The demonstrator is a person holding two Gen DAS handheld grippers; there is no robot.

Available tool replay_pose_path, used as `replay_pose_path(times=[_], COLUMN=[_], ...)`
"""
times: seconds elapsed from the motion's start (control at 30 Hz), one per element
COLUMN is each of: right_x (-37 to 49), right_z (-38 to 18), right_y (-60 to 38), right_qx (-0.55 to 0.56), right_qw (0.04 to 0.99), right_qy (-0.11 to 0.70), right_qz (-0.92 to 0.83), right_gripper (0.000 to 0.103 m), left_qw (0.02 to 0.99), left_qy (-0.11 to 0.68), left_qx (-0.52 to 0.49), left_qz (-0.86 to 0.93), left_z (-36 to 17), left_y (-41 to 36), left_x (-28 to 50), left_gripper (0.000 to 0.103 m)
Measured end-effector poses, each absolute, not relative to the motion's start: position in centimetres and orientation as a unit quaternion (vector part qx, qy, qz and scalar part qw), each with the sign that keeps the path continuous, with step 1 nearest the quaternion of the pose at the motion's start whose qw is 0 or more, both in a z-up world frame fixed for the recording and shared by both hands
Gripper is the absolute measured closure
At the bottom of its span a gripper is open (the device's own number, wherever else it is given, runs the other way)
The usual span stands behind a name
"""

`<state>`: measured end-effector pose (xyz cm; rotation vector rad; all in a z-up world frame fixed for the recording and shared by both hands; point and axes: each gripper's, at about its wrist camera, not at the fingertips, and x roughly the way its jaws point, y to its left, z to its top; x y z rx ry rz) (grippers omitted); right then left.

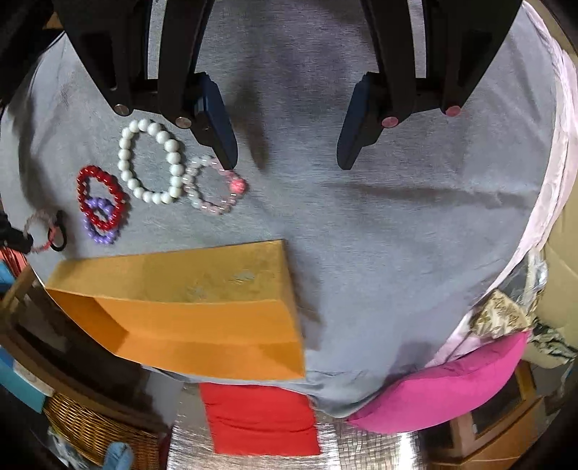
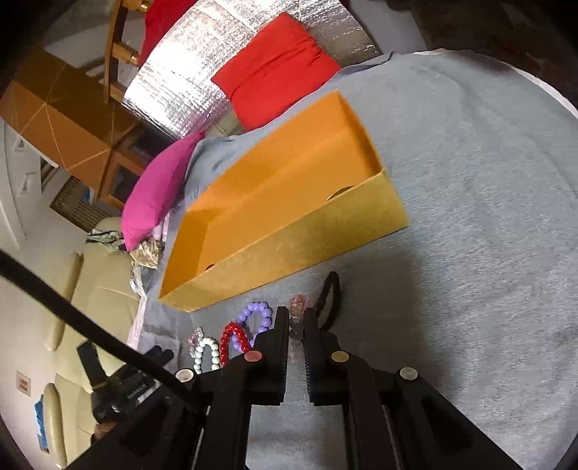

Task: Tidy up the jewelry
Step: 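Grasp the pink-and-clear bead bracelet with the right tool while the left tool grasps the pink crystal bracelet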

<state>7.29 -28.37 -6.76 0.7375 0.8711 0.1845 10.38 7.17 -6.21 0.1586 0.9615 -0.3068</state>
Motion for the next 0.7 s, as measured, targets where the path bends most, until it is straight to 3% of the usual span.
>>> replay_pose_path(times=[0.27, 0.43, 0.7], right_x=[6.8, 6.8, 6.4], right_z=[-5.5, -5.6, -5.4], right_y=[-28.8, -29.2, -30.3], right_qx=[0.365, 0.38, 0.396], right_qw=[0.841, 0.835, 0.836], right_qy=[0.384, 0.381, 0.366], right_qz=[0.107, 0.114, 0.101], right_gripper=[0.094, 0.094, 0.094], left_qw=[0.865, 0.86, 0.856], left_qy=[0.469, 0.475, 0.471], left_qx=[0.079, 0.082, 0.111], left_qz=[-0.161, -0.168, -0.183], left_z=[-7.0, -7.6, -8.1], left_y=[5.7, 5.0, 2.8], left_x=[11.4, 12.7, 13.1], left_gripper=[0.047, 0.06, 0.093])
